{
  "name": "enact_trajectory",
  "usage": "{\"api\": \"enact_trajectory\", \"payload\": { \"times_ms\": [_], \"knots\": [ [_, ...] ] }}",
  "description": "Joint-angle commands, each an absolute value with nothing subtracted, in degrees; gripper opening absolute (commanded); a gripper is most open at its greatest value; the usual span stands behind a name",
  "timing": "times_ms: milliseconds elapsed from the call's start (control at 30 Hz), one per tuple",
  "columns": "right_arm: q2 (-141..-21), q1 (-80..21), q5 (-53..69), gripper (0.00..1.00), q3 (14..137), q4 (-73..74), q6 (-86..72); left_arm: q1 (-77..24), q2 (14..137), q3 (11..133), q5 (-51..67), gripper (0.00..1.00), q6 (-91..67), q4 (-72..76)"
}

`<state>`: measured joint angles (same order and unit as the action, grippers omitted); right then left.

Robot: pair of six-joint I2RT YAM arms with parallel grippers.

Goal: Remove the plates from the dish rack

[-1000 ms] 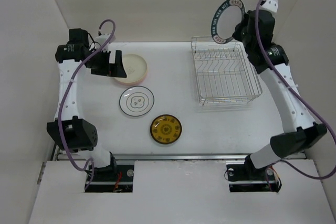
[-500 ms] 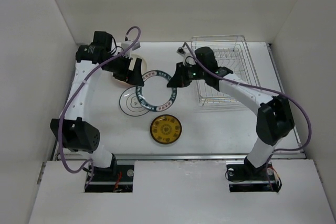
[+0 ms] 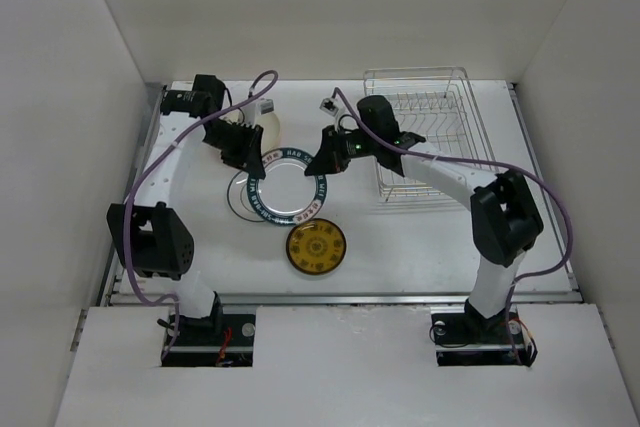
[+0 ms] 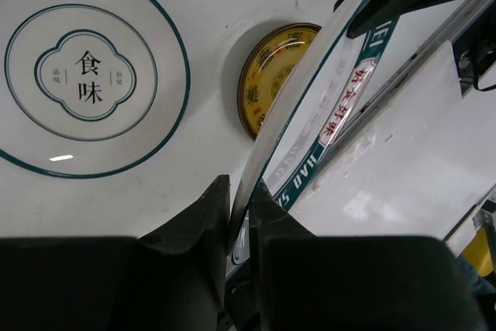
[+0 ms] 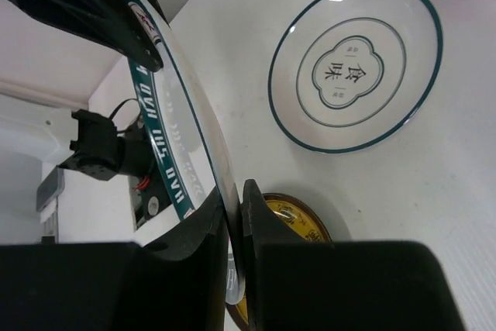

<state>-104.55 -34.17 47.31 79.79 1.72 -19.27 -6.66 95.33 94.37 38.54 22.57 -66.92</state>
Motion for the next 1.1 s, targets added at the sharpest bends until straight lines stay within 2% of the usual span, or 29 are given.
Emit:
{"api": "enact_trajectory", "payload": {
  "times_ms": [0,100,133,167,200,233,367,400,467,767,1067],
  "knots": [
    [-104.67,-35.16,49.84,0.00,84.55,-5.10,-21.53,-6.33,92.99,93.96,37.44,0.00,24.87,-69.77],
    [-107.30,-35.16,45.80,0.00,86.65,-3.70,-22.58,-6.33,91.85,92.73,36.75,0.00,25.49,-71.46],
    [-107.92,-35.16,44.40,0.06,87.27,-1.95,-23.20,-6.33,91.85,92.03,35.61,0.00,25.49,-71.46],
    [-108.54,-35.16,42.38,0.16,87.80,-1.06,-23.20,-5.37,91.24,90.19,33.42,0.00,25.49,-70.93],
    [-109.59,-35.16,41.49,0.30,88.93,0.25,-23.20,-3.88,91.23,89.39,32.44,0.00,24.71,-69.45],
    [-109.60,-35.16,40.70,0.49,88.95,0.26,-23.90,-2.82,91.23,88.78,31.56,0.00,23.65,-68.65],
    [-111.01,-35.16,35.17,0.73,92.63,4.46,-24.43,1.57,92.46,88.24,30.85,0.00,22.41,-65.75],
    [-111.01,-35.16,31.94,0.75,93.16,5.27,-24.43,2.10,94.11,87.63,30.85,0.00,20.85,-64.87],
    [-111.01,-35.16,29.63,0.78,94.39,7.28,-24.43,3.33,95.79,87.63,30.85,0.00,20.30,-62.76],
    [-106.09,-35.16,28.04,0.78,90.53,9.14,-23.29,3.87,109.49,87.63,31.83,0.00,18.82,-61.71],
    [-101.34,-35.16,28.56,0.78,85.78,8.61,-22.24,3.87,110.65,85.52,28.13,0.00,13.72,-54.32]
  ]
}}
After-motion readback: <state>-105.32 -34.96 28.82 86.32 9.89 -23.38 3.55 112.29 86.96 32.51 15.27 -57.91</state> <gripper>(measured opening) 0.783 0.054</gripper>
